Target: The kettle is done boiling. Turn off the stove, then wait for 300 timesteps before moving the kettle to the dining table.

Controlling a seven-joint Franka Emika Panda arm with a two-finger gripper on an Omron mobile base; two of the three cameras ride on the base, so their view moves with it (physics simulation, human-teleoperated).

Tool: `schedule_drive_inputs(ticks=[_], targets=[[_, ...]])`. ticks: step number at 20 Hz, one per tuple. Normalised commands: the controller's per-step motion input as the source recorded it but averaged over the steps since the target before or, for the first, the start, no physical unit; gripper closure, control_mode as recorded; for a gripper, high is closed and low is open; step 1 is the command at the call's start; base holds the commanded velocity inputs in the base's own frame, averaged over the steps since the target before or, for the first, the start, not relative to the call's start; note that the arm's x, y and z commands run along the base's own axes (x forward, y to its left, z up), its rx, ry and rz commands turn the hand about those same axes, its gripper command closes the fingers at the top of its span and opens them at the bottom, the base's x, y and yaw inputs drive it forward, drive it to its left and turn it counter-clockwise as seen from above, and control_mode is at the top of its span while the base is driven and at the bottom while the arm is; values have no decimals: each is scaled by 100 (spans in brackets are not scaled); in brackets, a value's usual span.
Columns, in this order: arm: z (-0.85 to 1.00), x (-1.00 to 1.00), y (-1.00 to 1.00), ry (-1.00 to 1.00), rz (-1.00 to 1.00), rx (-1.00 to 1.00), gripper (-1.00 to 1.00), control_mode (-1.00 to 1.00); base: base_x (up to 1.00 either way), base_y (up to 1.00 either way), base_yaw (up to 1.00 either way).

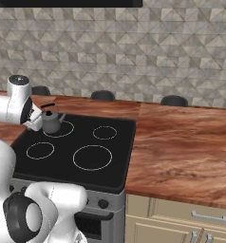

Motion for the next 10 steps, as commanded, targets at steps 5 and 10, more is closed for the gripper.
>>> schedule_drive_inputs(ticks=[5, 10], targets=[[-12, 17, 1, 0, 0, -2, -100, -100, 0, 0, 0], [0, 21, 6, 0, 0, -3, -100, -100, 0, 0, 0]])
